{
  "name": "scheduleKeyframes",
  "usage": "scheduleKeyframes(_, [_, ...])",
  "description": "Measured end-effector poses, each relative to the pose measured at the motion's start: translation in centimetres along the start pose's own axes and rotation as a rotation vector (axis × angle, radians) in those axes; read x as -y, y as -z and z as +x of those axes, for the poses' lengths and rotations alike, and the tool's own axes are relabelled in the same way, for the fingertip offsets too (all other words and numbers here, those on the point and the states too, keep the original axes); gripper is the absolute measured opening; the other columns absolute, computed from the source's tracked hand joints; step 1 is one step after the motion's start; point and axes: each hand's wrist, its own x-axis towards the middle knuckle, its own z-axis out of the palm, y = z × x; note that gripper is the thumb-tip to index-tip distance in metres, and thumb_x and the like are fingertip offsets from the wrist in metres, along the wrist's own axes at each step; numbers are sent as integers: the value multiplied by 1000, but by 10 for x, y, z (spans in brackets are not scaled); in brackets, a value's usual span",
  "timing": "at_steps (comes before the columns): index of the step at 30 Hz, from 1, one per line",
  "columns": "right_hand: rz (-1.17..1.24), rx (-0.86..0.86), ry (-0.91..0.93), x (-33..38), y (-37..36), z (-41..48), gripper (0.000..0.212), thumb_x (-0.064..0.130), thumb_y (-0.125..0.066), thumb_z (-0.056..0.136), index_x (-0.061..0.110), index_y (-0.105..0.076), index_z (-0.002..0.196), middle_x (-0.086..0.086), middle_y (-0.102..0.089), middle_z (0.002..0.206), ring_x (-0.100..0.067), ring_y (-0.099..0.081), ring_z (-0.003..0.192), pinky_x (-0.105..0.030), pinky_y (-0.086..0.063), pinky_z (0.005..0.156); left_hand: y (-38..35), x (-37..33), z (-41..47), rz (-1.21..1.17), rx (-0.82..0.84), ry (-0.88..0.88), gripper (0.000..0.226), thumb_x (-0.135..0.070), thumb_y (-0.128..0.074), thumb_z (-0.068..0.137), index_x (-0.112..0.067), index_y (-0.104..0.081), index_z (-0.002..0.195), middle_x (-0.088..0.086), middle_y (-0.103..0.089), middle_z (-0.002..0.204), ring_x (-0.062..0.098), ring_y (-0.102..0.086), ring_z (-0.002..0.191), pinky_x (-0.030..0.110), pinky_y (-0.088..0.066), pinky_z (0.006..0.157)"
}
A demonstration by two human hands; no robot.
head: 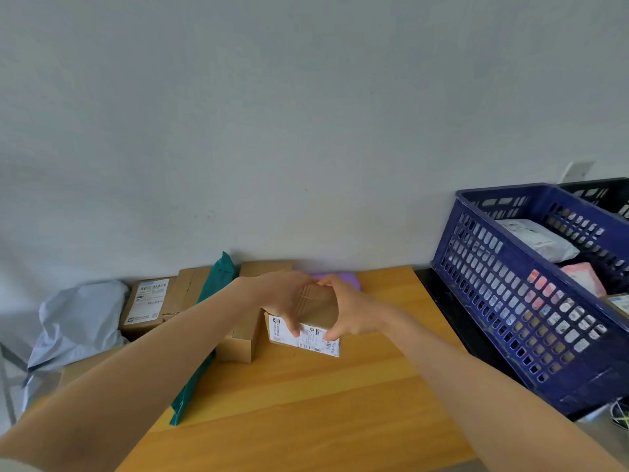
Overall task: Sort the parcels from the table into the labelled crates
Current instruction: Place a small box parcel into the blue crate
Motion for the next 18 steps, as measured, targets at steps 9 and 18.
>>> scheduleKeyframes(9, [207,-211,-17,-8,14,-3,115,21,-86,69,14,-8,153,-1,-15,158,-17,-19,144,-30,-23,117,-2,3,5,-257,-213,102,95,-49,-84,62,-24,-38,141,-5,-51,134,19,-49,122,29,-38,97])
scheduleKeyframes(18, [888,-340,-53,-13,22,2,78,15,-78,79,18,-34,143,-6,-55,136,-16,-55,122,-41,-46,104,2,-3,-2,-1245,-440,255,76,-36,-82,72,-36,-41,137,0,-70,107,18,-72,89,42,-60,76])
